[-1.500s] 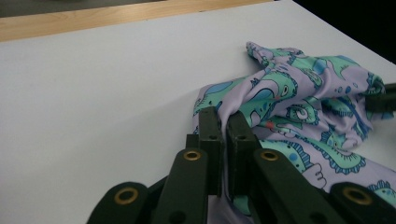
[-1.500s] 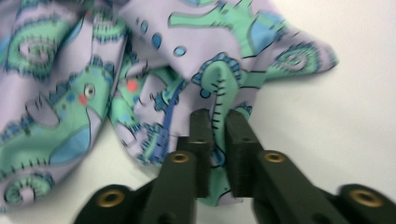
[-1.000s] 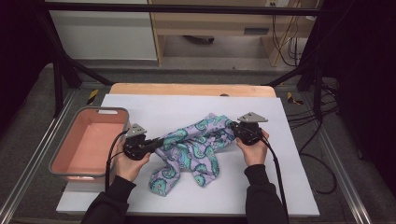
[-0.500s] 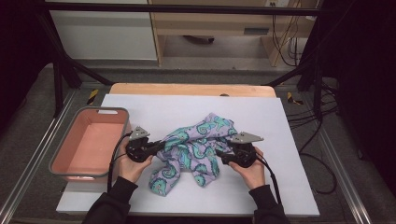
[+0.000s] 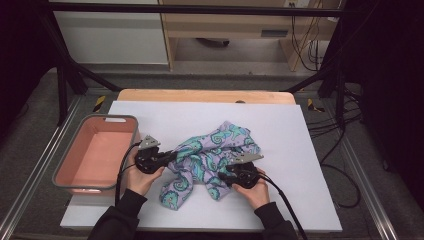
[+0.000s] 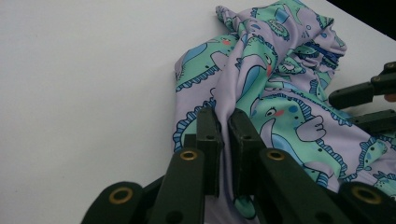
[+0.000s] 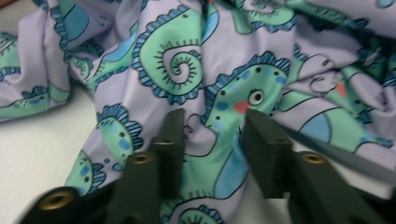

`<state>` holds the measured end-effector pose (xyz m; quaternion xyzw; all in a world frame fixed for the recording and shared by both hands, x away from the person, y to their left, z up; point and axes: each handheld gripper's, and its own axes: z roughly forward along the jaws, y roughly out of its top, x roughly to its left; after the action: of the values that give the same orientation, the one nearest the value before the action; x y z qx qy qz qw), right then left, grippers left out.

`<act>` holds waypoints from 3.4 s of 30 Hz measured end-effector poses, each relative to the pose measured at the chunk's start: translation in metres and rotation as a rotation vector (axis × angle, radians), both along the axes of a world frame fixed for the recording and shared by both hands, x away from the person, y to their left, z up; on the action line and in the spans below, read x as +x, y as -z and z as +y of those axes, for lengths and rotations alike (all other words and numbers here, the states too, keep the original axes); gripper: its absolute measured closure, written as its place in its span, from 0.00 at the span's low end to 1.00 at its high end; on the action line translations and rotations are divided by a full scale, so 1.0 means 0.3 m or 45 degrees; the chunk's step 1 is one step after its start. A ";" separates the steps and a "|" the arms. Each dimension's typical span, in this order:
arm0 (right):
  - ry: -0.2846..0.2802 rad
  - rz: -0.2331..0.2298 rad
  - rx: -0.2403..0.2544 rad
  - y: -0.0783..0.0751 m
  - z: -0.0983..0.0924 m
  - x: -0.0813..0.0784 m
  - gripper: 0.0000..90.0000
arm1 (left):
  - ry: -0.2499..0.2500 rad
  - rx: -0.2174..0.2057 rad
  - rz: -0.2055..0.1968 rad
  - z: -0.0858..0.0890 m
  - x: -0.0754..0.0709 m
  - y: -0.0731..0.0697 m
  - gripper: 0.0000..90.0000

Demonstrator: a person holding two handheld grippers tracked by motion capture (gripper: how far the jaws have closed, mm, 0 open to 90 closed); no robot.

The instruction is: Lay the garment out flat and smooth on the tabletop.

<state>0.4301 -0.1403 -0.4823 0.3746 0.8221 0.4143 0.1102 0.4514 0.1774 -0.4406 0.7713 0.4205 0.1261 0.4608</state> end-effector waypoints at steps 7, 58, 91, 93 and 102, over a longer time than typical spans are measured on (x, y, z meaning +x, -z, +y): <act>-0.055 0.048 -0.025 -0.050 -0.045 -0.020 1.00 | 0.008 -0.048 0.007 0.009 -0.007 -0.015 0.94; -0.084 0.028 -0.035 -0.124 -0.234 -0.185 0.68 | 0.139 -0.031 0.054 -0.071 -0.116 0.014 0.72; -0.056 0.075 0.013 -0.026 -0.107 -0.008 0.87 | 0.160 0.150 0.101 -0.316 0.158 -0.011 0.78; -0.063 0.077 0.002 -0.034 -0.104 -0.012 0.95 | 0.154 0.163 0.101 -0.310 0.151 -0.024 0.88; -0.032 0.071 -0.021 -0.090 -0.160 -0.043 0.99 | 0.145 0.078 0.091 -0.212 0.111 -0.084 0.97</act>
<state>0.4171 -0.1881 -0.4553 0.3748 0.8328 0.3984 0.0851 0.4846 0.1139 -0.4153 0.8119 0.3879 0.0849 0.4279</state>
